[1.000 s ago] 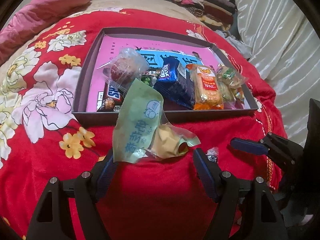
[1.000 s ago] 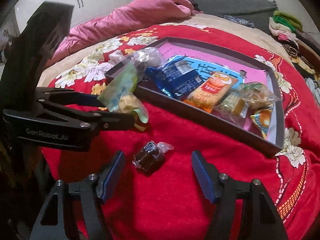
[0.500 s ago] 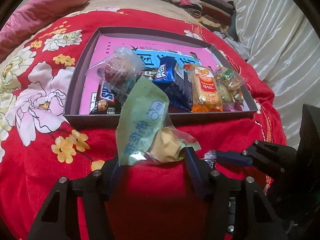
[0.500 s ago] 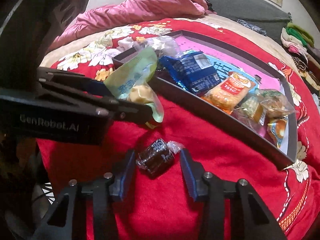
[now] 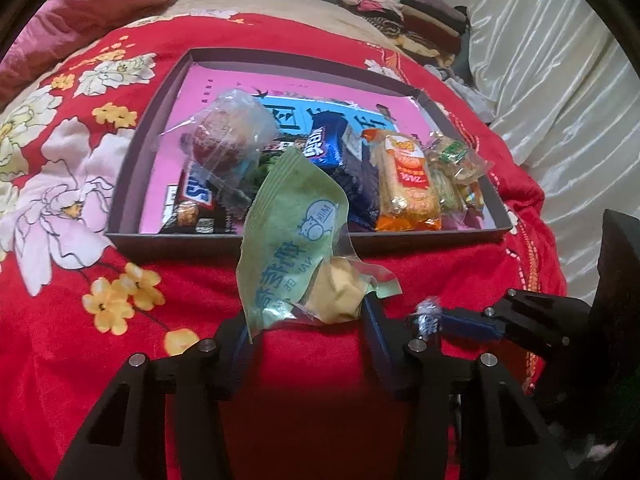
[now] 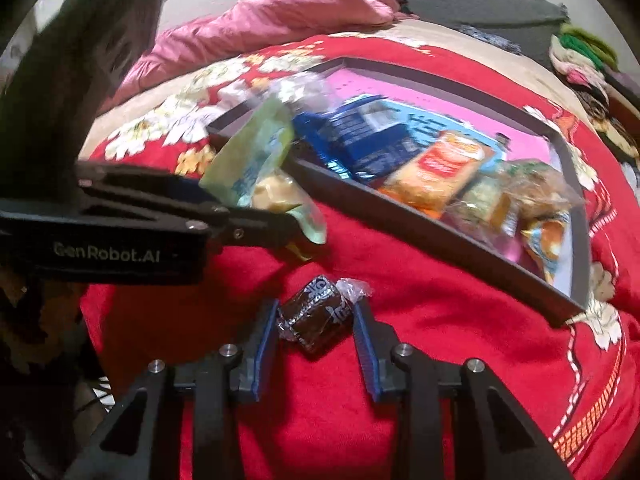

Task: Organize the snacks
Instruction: 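Lift the pale green bag over the tray with the left tool while the right tool carries the dark candy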

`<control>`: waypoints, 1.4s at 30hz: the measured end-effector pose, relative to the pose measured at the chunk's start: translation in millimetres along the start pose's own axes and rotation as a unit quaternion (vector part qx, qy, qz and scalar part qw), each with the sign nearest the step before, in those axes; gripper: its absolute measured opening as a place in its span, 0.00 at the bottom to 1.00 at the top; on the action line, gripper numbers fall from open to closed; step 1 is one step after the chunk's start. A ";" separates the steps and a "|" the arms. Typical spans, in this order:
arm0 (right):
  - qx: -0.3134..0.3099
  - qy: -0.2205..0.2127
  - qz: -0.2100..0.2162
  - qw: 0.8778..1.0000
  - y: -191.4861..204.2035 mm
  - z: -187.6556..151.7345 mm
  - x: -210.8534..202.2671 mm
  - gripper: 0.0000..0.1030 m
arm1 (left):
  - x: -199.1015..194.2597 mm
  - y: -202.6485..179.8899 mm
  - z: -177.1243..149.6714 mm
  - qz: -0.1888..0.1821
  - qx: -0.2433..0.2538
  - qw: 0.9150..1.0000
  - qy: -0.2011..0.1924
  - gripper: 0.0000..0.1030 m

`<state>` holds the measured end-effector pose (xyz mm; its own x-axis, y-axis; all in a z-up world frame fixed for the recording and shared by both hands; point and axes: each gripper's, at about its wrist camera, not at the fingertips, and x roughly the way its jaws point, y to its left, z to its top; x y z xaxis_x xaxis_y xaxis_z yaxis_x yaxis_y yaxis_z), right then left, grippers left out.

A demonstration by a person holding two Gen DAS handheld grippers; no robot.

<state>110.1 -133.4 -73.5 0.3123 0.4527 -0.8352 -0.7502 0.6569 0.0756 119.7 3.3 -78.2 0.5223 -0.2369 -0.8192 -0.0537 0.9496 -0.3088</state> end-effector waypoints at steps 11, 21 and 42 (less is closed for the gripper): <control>0.083 -0.063 0.014 0.994 -40.3 1.4 -33.4 0.36 | -10.0 -5.0 1.8 -0.033 0.008 0.999 -0.013 0.34; 0.106 -0.125 0.011 0.986 -54.0 9.5 -56.8 0.36 | -36.7 -9.0 15.7 -0.033 0.010 0.999 -0.038 0.34; 0.144 -0.167 -0.016 0.975 -84.1 13.7 -76.6 0.36 | -50.9 6.2 39.5 -0.014 -0.011 0.997 -0.070 0.34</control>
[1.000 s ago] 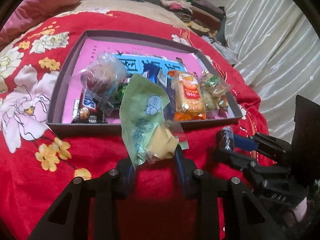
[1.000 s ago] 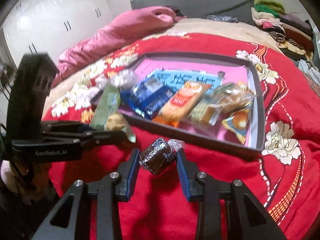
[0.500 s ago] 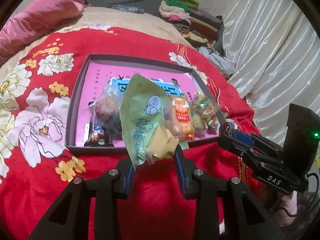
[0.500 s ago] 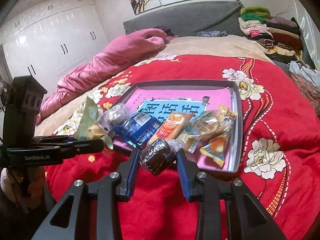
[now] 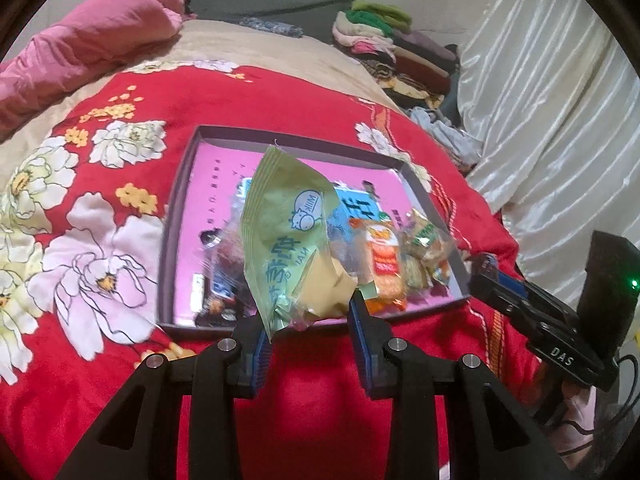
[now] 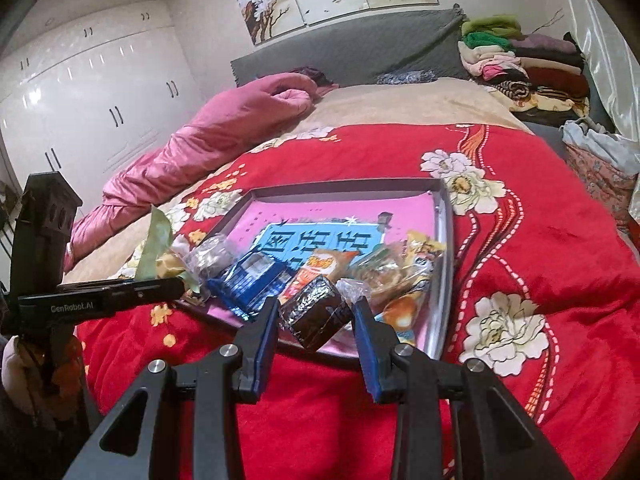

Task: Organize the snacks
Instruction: 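Lift the pale green bag over the tray with the left tool while the right tool carries the dark candy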

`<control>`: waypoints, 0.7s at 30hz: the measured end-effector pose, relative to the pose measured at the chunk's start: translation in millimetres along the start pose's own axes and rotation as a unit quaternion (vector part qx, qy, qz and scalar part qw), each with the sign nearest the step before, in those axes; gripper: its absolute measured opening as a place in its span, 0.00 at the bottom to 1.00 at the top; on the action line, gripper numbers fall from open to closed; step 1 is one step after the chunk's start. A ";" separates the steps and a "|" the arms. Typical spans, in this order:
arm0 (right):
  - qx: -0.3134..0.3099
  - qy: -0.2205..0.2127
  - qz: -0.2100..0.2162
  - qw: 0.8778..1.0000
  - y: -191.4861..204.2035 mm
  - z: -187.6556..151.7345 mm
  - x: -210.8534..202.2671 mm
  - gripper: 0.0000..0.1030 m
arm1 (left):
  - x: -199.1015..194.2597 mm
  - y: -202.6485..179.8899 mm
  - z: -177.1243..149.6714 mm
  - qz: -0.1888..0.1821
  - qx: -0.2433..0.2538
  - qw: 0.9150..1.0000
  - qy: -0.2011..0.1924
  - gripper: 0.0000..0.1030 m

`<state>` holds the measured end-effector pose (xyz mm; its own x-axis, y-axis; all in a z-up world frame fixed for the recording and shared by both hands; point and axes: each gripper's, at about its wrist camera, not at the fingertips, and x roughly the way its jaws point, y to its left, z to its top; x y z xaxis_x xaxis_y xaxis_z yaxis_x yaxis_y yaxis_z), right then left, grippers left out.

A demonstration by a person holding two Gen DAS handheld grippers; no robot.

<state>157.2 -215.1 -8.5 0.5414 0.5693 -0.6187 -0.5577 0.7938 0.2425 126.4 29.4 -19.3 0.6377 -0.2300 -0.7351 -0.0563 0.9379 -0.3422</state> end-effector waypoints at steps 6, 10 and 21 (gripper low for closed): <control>0.010 -0.007 -0.009 1.000 -7.3 3.8 -1.6 0.36 | 3.9 13.2 9.1 0.012 -0.015 1.000 -0.007 0.35; 0.017 -0.009 -0.015 1.000 -11.6 4.3 -3.3 0.36 | 10.4 15.1 12.6 0.020 -0.016 1.000 -0.005 0.35; 0.027 -0.001 -0.041 0.999 -22.2 6.2 2.2 0.36 | 27.0 13.5 13.0 0.025 -0.015 1.000 0.006 0.35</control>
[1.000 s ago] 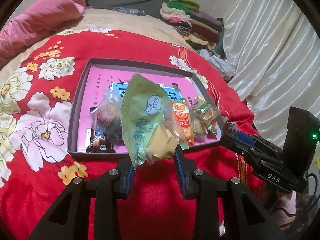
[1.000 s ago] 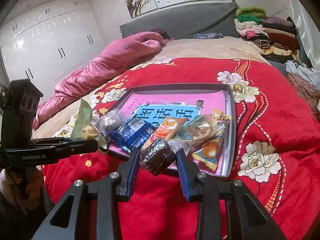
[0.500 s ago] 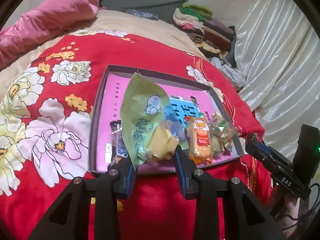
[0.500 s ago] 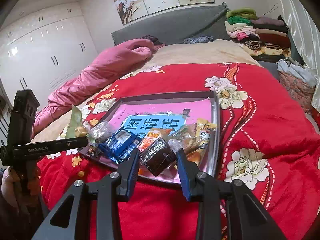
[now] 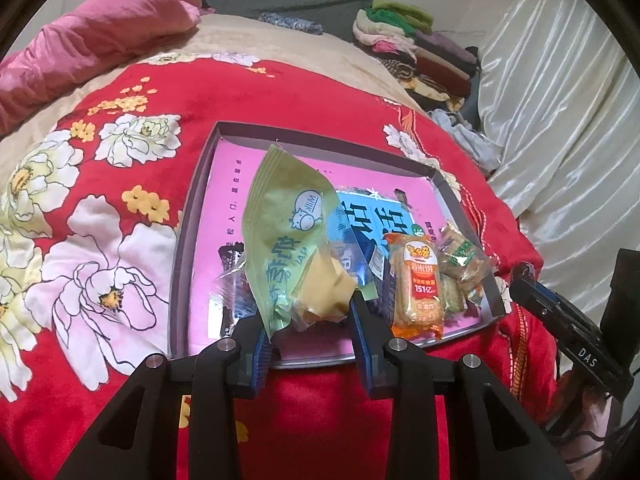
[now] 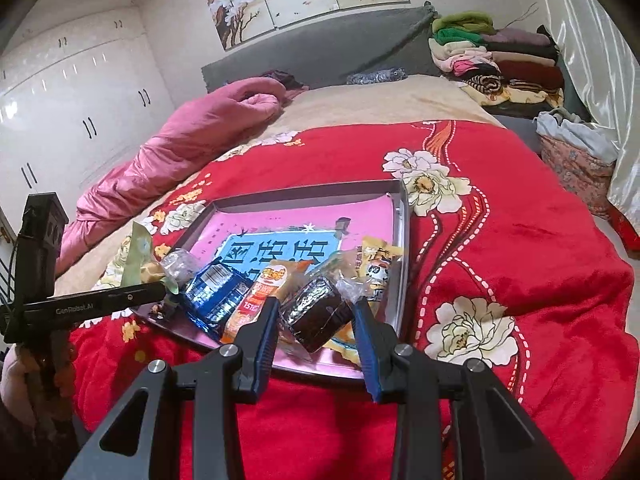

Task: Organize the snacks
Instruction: 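Lift the pale green bag over the tray with the left tool while the right tool carries the dark candy, then lower the pale green bag into the tray with the left tool while the right tool lowers the dark candy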

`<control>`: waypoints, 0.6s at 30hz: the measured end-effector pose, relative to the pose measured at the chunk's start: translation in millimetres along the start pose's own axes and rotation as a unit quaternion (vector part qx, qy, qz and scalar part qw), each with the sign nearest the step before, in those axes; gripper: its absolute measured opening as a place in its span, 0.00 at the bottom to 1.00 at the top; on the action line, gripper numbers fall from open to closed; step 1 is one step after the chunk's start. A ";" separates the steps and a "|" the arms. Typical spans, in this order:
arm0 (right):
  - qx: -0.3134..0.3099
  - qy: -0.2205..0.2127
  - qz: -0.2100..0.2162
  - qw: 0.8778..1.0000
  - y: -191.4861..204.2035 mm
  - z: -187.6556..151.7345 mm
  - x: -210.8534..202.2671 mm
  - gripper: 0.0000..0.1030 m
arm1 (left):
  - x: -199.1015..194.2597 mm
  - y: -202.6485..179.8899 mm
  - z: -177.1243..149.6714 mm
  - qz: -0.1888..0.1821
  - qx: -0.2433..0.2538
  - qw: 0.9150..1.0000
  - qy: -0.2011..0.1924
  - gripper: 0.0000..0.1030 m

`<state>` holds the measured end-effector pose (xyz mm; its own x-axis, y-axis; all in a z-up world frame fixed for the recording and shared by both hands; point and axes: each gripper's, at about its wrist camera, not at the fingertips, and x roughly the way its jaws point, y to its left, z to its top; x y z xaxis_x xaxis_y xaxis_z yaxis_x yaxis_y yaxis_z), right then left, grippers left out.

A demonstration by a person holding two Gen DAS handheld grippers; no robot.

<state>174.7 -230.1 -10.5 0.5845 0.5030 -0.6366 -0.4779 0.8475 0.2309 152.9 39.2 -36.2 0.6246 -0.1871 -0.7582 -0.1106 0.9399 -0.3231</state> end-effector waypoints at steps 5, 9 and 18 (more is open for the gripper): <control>-0.006 0.012 0.000 1.000 2.6 -0.9 7.5 0.36 | 5.7 -0.3 -0.8 -0.001 0.000 1.000 0.005 0.35; -0.015 0.020 0.002 1.000 8.2 -2.0 14.2 0.36 | 7.4 -1.1 -0.1 -0.002 0.002 1.000 0.006 0.35; -0.040 0.043 0.006 0.998 19.7 -7.7 28.2 0.36 | 11.6 -6.1 -2.5 -0.001 0.008 1.000 0.011 0.35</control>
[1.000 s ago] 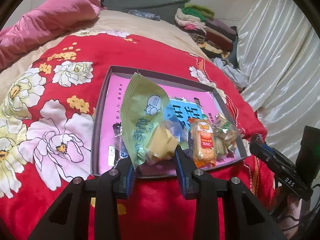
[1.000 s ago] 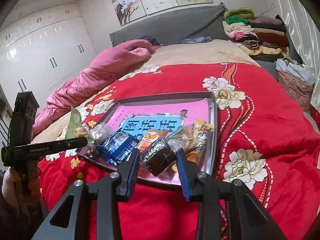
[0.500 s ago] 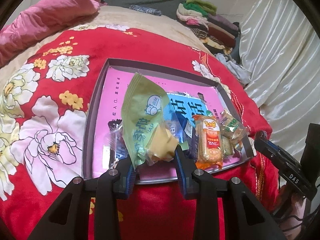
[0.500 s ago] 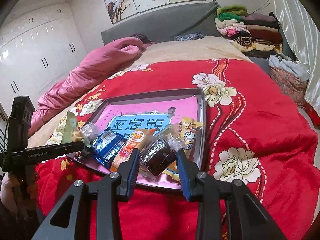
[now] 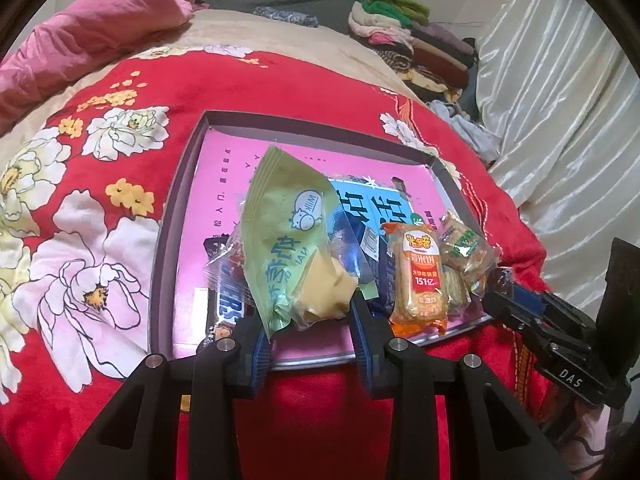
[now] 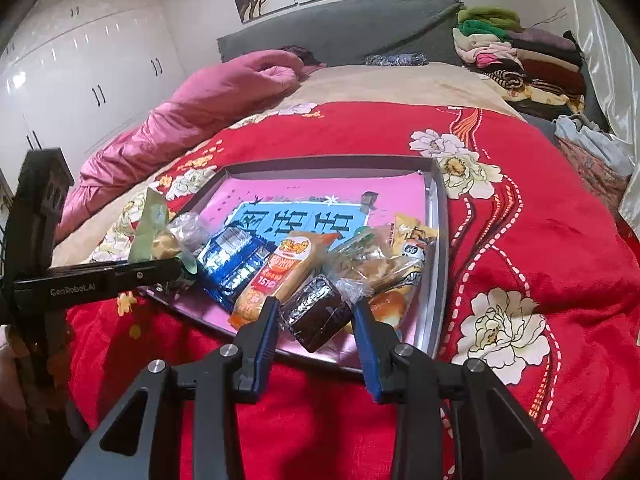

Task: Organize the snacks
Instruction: 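Lower the pale green bag into the tray with the left tool while the right tool lowers the dark candy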

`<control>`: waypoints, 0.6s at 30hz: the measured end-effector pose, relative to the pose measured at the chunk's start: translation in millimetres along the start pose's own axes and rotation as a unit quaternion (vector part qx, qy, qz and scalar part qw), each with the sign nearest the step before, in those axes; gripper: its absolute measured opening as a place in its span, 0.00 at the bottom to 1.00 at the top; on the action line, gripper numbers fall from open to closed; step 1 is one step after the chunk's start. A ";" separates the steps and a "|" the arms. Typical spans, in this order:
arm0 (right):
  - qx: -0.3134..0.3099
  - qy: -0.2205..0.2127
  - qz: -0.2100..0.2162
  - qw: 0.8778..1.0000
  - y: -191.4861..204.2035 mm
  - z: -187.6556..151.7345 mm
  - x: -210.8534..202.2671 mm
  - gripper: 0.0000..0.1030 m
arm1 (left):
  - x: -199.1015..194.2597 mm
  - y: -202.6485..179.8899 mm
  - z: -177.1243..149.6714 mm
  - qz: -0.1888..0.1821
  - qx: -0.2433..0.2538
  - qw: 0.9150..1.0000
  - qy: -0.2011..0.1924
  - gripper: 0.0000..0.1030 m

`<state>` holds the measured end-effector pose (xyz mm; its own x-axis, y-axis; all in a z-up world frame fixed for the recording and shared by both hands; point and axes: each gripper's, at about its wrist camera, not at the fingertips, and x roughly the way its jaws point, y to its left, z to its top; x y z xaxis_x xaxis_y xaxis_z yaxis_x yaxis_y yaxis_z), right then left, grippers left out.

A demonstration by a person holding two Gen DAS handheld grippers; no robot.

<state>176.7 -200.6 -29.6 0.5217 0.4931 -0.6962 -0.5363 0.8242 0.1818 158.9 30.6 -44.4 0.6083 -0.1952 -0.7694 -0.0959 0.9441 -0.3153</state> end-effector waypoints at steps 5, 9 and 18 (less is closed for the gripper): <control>0.004 0.003 -0.006 1.000 -2.1 0.4 5.4 0.36 | 0.5 -0.9 -0.3 -0.002 0.001 1.000 0.000 0.35; 0.005 0.000 -0.011 1.000 -2.7 2.3 6.0 0.36 | 0.8 -1.2 -0.3 -0.002 0.002 1.000 0.000 0.35; 0.041 0.002 -0.013 0.999 -17.5 3.2 11.3 0.36 | 0.6 -2.0 -1.5 -0.004 0.003 1.000 0.002 0.35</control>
<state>194.1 -208.5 -38.4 0.5320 0.4701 -0.7043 -0.4669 0.8567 0.2191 158.3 28.2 -45.1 0.6050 -0.2034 -0.7698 -0.0874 0.9440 -0.3181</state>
